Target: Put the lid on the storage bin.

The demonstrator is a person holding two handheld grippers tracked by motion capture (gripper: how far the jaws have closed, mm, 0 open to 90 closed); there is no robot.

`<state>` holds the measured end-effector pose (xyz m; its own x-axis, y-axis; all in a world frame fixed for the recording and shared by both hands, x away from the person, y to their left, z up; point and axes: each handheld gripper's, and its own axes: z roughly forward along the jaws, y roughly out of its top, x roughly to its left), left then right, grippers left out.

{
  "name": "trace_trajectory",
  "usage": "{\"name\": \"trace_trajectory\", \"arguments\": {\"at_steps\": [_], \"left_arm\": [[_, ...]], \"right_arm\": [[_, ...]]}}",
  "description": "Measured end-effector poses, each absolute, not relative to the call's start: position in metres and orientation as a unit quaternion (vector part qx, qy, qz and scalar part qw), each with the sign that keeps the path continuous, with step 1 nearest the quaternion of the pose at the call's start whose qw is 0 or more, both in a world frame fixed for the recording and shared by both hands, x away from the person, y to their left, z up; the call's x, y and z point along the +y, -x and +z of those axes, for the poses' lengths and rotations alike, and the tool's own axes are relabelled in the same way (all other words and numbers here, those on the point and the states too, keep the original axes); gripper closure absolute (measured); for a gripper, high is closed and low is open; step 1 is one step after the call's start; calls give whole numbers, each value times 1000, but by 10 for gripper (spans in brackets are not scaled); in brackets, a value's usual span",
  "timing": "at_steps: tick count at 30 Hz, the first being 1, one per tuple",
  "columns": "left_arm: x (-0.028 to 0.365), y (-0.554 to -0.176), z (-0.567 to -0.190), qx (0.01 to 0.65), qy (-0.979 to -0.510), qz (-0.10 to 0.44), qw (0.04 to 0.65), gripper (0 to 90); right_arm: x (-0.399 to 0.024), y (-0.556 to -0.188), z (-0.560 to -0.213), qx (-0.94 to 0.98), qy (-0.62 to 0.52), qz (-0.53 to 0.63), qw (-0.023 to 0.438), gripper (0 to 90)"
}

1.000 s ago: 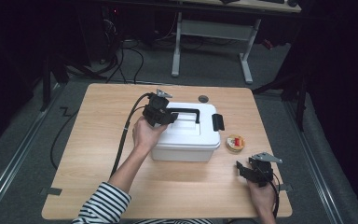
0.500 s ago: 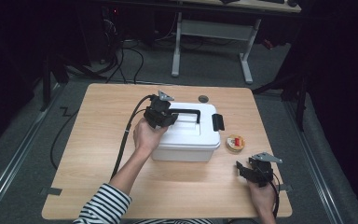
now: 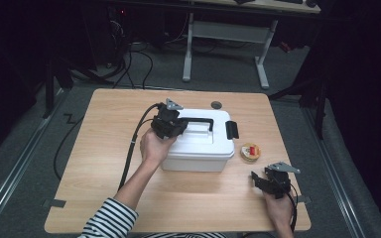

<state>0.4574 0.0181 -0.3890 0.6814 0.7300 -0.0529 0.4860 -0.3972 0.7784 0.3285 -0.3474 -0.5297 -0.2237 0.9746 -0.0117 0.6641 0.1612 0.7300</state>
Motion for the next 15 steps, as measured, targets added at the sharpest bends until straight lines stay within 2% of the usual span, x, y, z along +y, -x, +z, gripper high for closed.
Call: {"name": "trace_trajectory", "arguments": {"at_steps": [15], "left_arm": [[24,-462,-389,338,-838,145,404,772]], "right_arm": [[-347,-328,-530,718,-571,308,253,403]]}}
